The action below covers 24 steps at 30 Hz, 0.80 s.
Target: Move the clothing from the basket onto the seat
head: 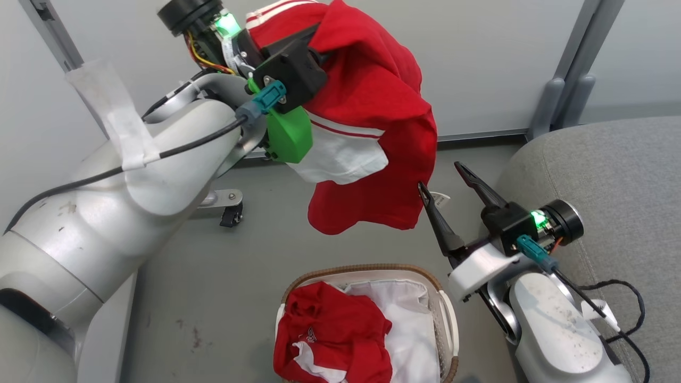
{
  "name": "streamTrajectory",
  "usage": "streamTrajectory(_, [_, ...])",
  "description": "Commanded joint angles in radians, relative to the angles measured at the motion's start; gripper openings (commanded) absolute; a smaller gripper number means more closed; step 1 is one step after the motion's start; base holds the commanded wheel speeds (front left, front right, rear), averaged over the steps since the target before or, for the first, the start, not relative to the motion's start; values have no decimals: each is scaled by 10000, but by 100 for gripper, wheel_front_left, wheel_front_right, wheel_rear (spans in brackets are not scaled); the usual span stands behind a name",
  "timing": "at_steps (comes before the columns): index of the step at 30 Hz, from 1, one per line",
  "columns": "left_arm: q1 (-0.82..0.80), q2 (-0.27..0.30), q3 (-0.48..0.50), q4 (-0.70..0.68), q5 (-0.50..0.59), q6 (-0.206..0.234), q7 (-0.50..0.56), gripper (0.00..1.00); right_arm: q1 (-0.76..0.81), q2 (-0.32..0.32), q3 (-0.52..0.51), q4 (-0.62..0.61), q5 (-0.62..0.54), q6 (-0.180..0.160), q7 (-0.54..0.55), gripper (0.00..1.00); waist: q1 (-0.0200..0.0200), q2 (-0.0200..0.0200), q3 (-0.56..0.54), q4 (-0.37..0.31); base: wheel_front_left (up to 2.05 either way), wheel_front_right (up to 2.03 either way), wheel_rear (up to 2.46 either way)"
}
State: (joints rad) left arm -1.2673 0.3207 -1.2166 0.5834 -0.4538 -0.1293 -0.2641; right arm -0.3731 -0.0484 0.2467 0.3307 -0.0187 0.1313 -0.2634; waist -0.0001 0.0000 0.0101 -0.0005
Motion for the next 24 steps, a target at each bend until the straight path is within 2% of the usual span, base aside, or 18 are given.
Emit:
streamTrajectory(1, [-162, -62, -30, -95, -34, -22, -6, 0, -261, -41, 79, 264, -65, -10, -23, 100, 1, 0, -3, 126, 0, 0, 0])
streamTrajectory(5, [-90, -179, -155, -343, -39, -9, -6, 0, -906, -242, 519, 1208, 397, -10, -21, 100, 1, 0, -25, 318, 0, 0, 0])
streamTrajectory(10, [67, -342, -311, -634, -64, -7, -6, 0, -1628, -944, 1983, 2164, 1476, -10, -21, 100, 1, 0, -32, 475, 0, 0, 0])
streamTrajectory(17, [297, -260, -432, -894, -115, -5, -6, 0, -2436, -1692, 3754, 2195, 2675, -12, -21, 100, 1, 0, -17, 481, 0, 0, 0])
streamTrajectory(18, [308, -247, -438, -900, -137, -5, -6, 0, -2520, -1746, 3857, 2185, 2769, -12, -21, 87, 1, 0, -17, 468, 0, 0, 0])
streamTrajectory(19, [335, -243, -448, -903, -159, -4, -6, 0, -2608, -1796, 3961, 2184, 2880, -12, -21, 49, 1, 0, -16, 453, 0, 0, 0])
streamTrajectory(20, [355, -240, -454, -905, -170, -4, -6, 0, -2669, -1817, 4033, 2186, 2966, -12, -21, 38, 1, 0, -14, 442, 0, 0, 0])
streamTrajectory(22, [412, -227, -446, -903, -225, -4, -6, 0, -2773, -1816, 4078, 2130, 3068, -12, -21, 9, 1, 0, -8, 419, 0, 0, 0])
streamTrajectory(23, [455, -223, -420, -901, -243, -4, -6, 0, -2787, -1821, 4043, 2098, 3103, -12, -21, 0, 1, 0, -1, 410, 0, 0, 0])
streamTrajectory(24, [487, -220, -409, -899, -267, -4, -6, 0, -2782, -1826, 4025, 2083, 3107, -10, -21, 0, 1, 0, 6, 406, 0, 0, 0])
